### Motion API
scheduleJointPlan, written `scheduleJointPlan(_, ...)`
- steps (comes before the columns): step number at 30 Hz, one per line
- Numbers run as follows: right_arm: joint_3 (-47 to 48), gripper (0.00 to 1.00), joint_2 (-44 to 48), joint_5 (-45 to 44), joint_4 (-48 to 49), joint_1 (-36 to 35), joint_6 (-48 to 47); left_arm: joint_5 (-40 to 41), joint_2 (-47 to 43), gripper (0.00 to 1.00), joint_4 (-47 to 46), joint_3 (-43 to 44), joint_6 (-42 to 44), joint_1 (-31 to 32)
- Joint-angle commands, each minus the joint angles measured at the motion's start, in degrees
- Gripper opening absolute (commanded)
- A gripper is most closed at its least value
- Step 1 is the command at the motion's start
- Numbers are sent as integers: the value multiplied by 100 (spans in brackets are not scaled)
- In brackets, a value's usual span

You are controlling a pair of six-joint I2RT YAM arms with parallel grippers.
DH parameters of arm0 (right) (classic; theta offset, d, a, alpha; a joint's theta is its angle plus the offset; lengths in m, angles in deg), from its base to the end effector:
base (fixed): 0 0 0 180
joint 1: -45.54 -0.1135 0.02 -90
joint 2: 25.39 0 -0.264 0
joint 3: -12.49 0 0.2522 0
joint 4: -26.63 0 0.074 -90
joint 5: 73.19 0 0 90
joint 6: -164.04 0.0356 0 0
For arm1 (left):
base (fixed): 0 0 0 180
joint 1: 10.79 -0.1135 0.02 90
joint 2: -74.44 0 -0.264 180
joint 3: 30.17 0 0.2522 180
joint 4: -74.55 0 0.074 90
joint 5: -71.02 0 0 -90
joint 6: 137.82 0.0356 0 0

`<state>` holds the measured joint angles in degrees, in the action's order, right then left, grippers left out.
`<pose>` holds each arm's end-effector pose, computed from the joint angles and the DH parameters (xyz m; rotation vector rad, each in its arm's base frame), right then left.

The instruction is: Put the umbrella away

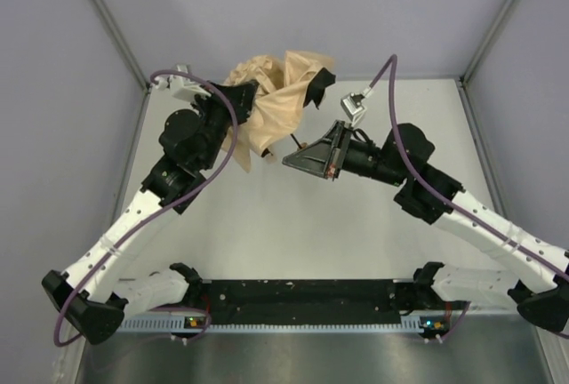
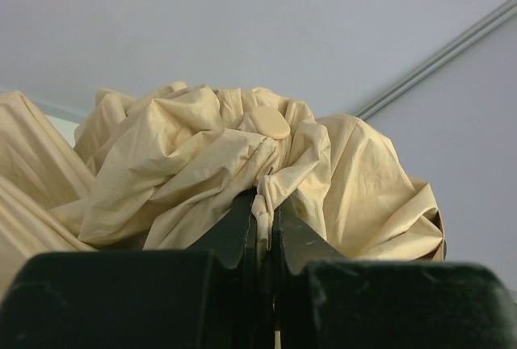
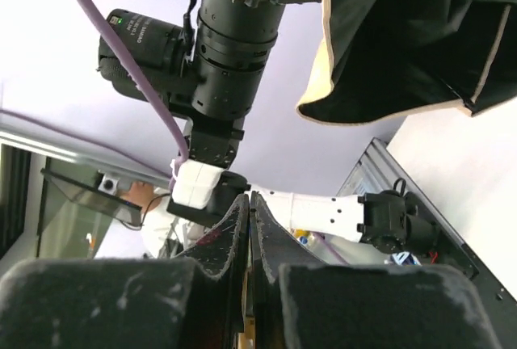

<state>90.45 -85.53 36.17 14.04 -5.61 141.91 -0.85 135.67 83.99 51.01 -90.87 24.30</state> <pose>0.1387 0.1910 0.4294 -0.0707 1.8188 1.8442 0.1995 -0.1266 0.4506 -0.3737 1.4101 -0.9084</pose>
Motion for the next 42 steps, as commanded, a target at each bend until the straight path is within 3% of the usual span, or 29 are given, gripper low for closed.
scheduleJointPlan(1,451,7,-51,359,82,88,-343,-309,-182,0,-966,78,5,-2)
scheduleJointPlan(4,829,71,248,-360,-1212,404,-530,-302,-313,0,-843,-61,200,-2)
scheduleJointPlan(6,1163,88,214,-738,-1889,527,-626,-258,-445,0,-895,-237,200,-2)
scheduleJointPlan(8,1576,93,-75,-950,-2225,537,-767,-248,-542,0,-904,-343,165,6)
scheduleJointPlan(14,2640,87,-1025,-837,-2411,528,-741,-249,-586,0,-939,-396,77,-2)
scheduleJointPlan(17,3001,73,-1316,-793,-2437,528,-724,-257,-551,0,-983,-309,68,6)
scheduleJointPlan(20,3019,68,-1334,-933,-2533,493,-627,-257,-507,0,-1018,-203,68,6)
scheduleJointPlan(26,2511,75,-720,-1495,-3271,273,-987,-213,-516,0,-878,-18,270,-2)
scheduleJointPlan(30,2105,76,-595,-1645,-3211,273,-1031,-222,-568,0,-825,-44,367,-2)
scheduleJointPlan(37,3053,74,-1386,-1250,-2587,282,-1145,-301,-533,0,-790,-97,279,-2)
scheduleJointPlan(40,3256,66,-1676,-1293,-2543,282,-1057,-292,-516,0,-860,-124,209,-2)
scheduleJointPlan(41,3213,59,-1720,-1363,-2534,290,-1005,-310,-481,0,-913,-115,192,6)
scheduleJointPlan(42,3160,44,-1720,-1373,-2517,290,-978,-336,-463,0,-922,-97,157,-2)
